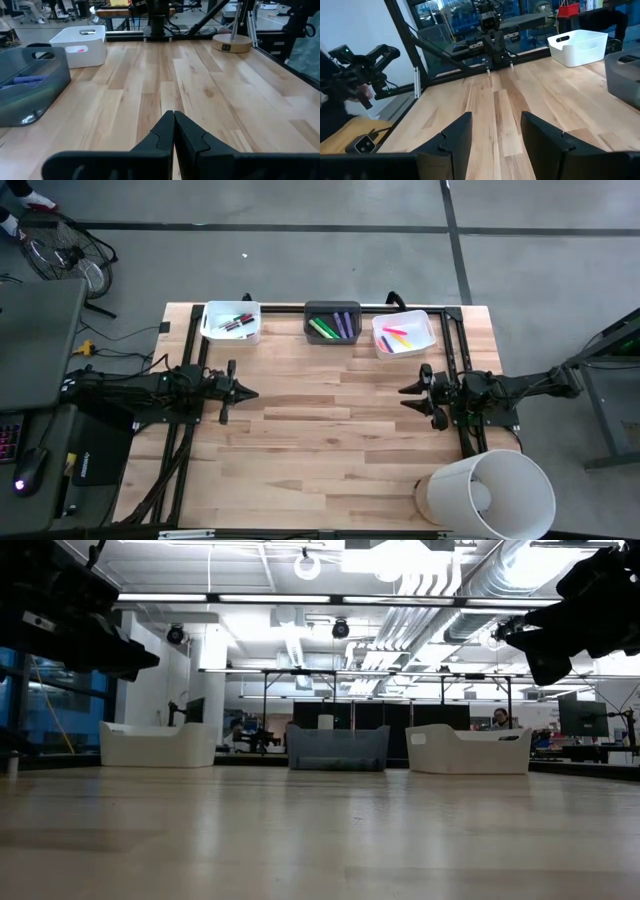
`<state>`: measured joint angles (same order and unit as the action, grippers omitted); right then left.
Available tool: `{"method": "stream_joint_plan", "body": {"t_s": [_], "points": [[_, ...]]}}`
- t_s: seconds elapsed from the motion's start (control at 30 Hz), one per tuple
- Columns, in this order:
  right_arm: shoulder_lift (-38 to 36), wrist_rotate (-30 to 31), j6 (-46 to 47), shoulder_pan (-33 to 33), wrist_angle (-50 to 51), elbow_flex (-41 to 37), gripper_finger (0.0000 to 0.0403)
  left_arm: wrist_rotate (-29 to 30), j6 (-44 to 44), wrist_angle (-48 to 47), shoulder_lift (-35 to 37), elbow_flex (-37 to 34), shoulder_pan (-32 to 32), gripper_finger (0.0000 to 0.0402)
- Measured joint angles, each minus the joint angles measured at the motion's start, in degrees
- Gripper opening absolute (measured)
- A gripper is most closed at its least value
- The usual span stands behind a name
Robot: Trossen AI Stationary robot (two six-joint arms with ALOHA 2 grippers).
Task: Pick & Place Markers
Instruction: Return to Home Position
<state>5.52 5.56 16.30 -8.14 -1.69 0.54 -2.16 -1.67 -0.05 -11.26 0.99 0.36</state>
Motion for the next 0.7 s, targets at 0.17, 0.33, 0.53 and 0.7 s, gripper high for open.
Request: {"method": "stream_joint_plan", "body": {"t_s": [0.17,0.33,0.53,0.7], "points": [[0.00,0.00,-0.24,0.00,0.05,0.00,0.0159,0.12,0.46,-0.02,0.02,0.00,0.00,0.0001],[0.02,0.00,-0.25,0.00,0.09,0.02,0.0160,0.14,0.46,-0.02,0.02,0.00,0.00,0.0001],[0.02,0.00,-0.27,0.00,0.10,0.02,0.0161,0.16,0.46,-0.02,0.02,0.00,0.00,0.0001],[0.02,0.00,-0.27,0.00,0.11,0.02,0.0161,0.18,0.48,-0.04,0.02,0.00,0.00,0.0001]]}}
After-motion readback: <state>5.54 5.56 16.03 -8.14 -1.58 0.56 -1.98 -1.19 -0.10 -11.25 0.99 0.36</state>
